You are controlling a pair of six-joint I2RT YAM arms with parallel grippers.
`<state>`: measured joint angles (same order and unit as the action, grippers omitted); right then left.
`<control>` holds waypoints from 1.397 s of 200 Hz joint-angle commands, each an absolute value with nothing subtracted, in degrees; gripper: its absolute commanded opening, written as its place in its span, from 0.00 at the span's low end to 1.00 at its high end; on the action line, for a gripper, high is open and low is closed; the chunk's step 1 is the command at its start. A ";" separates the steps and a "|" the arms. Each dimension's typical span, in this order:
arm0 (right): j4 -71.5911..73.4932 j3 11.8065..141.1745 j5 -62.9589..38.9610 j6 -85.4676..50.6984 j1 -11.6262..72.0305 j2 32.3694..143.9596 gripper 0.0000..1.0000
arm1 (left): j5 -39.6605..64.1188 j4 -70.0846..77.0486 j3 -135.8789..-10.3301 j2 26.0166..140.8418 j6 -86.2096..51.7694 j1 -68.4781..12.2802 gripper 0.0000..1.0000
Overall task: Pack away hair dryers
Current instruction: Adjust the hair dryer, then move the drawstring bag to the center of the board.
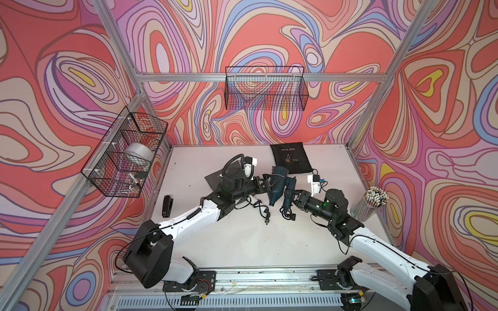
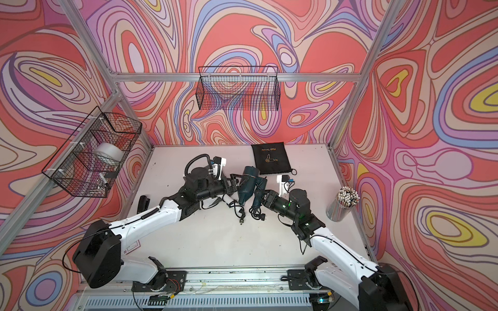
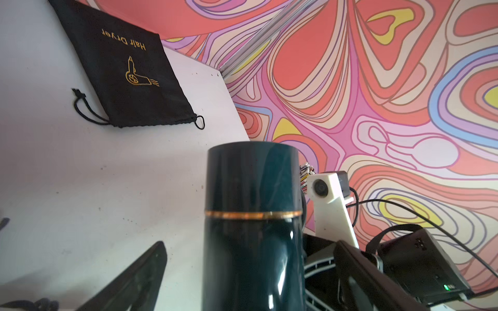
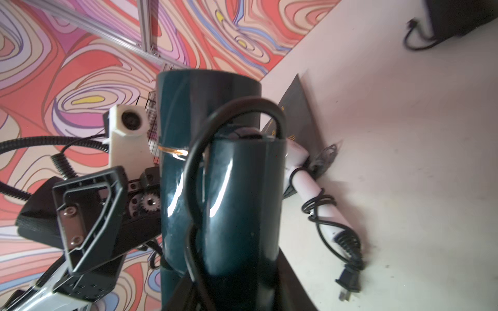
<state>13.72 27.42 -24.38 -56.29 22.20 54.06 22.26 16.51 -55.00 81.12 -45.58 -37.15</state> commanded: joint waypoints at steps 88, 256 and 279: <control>-27.21 40.11 -17.58 -39.31 3.39 55.89 0.09 | 2.98 -37.09 -109.75 118.47 -6.40 -38.20 0.71; -33.05 43.01 -18.72 -36.85 1.14 58.54 0.09 | 6.22 -33.20 -148.32 154.93 -3.18 -38.28 1.00; -33.70 44.00 -18.72 -36.94 1.10 58.32 0.09 | 11.53 -32.91 -149.92 156.94 -4.62 -37.91 1.00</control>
